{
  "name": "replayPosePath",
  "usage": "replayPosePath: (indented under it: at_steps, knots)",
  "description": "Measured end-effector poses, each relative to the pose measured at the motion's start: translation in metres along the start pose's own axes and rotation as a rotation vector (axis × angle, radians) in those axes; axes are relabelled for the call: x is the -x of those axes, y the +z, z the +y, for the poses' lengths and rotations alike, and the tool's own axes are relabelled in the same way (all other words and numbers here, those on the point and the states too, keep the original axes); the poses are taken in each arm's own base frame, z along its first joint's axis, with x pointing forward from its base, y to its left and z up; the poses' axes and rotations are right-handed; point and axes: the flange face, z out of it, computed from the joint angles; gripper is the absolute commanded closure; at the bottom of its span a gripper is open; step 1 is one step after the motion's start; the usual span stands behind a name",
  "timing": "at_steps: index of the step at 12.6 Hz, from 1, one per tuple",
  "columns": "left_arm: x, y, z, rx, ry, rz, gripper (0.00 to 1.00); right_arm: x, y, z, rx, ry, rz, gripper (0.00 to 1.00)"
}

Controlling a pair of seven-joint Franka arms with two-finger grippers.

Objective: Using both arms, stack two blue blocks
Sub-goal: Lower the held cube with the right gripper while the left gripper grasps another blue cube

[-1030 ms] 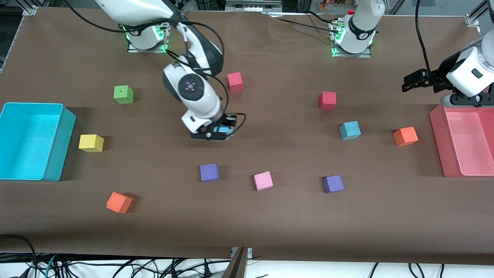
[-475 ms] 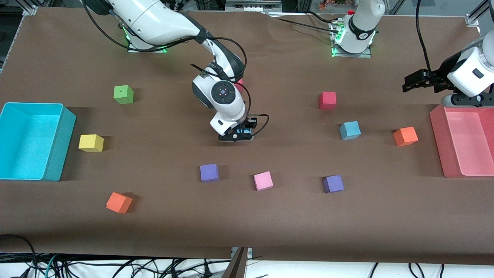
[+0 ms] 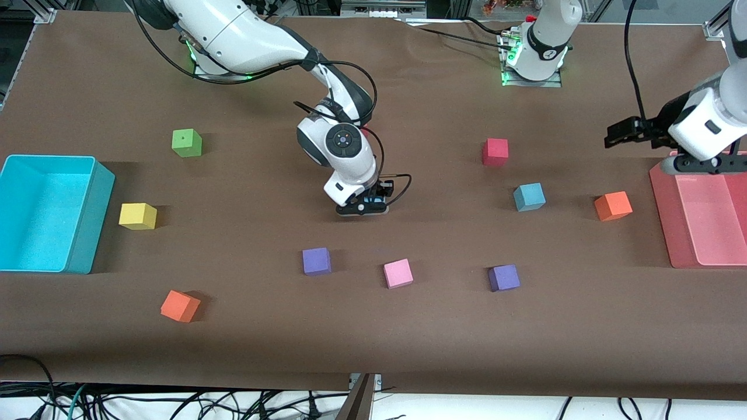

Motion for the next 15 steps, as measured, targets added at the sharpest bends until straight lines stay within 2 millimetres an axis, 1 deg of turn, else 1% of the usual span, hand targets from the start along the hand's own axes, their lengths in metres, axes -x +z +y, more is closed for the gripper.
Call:
replayPosePath:
  at_steps: [1,3,5,7,9,10,11,12,13,15]
  knots:
    - [-0.01,0.016,0.0,0.001,-0.002,0.011,0.0,0.002,0.002,-0.002,0.009,-0.017,0.009,0.0]
    - [-0.028,0.054,-0.002,0.001,-0.007,0.031,0.0,0.002,0.0,-0.004,0.01,-0.028,0.02,0.0]
    - [-0.043,0.095,-0.001,0.002,-0.009,0.059,0.0,-0.007,-0.01,-0.004,0.0,-0.02,0.04,0.0]
    - [-0.058,0.136,-0.001,-0.001,-0.016,0.047,0.0,-0.02,-0.036,0.003,0.014,-0.011,0.05,0.0]
    - [-0.07,0.179,-0.003,-0.001,-0.028,0.08,0.0,-0.025,-0.077,0.013,0.063,-0.049,0.034,0.0]
    - [-0.07,0.206,-0.005,-0.001,-0.038,0.101,0.0,-0.024,-0.098,0.017,0.069,-0.084,0.011,0.0]
    - [-0.066,0.233,-0.007,-0.002,-0.046,0.116,0.0,-0.022,-0.117,0.018,0.045,-0.121,-0.025,0.0]
    - [-0.061,0.256,-0.008,-0.003,-0.052,0.118,0.01,-0.021,-0.133,0.022,0.007,-0.152,-0.055,0.0]
    - [-0.055,0.27,-0.007,-0.005,-0.065,0.11,0.0,-0.022,-0.143,0.029,-0.03,-0.178,-0.076,0.0]
    - [-0.051,0.285,0.009,-0.007,-0.097,0.095,0.0,-0.029,-0.151,0.051,-0.101,-0.24,-0.111,0.0]
